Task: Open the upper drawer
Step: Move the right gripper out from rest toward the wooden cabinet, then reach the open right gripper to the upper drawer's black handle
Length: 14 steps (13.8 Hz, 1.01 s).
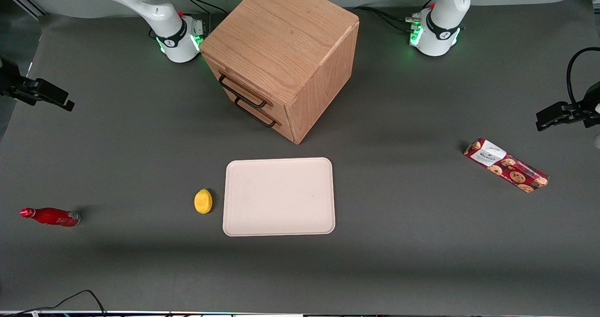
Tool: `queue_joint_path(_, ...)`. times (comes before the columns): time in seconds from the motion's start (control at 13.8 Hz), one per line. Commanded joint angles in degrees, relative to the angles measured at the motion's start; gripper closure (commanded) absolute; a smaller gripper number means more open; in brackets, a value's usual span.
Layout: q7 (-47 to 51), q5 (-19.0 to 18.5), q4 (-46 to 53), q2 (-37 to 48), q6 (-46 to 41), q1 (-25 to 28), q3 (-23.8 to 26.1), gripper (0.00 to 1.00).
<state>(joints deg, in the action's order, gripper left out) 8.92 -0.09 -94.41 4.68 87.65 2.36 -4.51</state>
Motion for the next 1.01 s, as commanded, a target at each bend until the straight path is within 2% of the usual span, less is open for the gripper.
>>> queue_joint_path(0.0, 0.84, -0.18, 0.01, -2.38, 0.68, 0.28, 3.96, 0.0)
queue_joint_path(0.22, -5.29, -0.61, 0.27, -4.85, 2.17, -0.86, 10.03, 0.0)
queue_joint_path(0.43, -19.5, -0.09, 0.19, -5.99, 3.84, -2.7, 14.86, 0.0)
queue_joint_path(0.51, -23.81, 1.39, 0.27, -6.52, 3.84, -2.97, 15.83, 0.0)
queue_joint_path(0.65, -27.01, 8.58, 0.36, -7.57, 3.93, -2.97, 16.11, 0.0)
queue_joint_path(0.94, -36.24, 9.67, 0.36, -8.89, 4.02, -3.15, 19.35, 0.0)
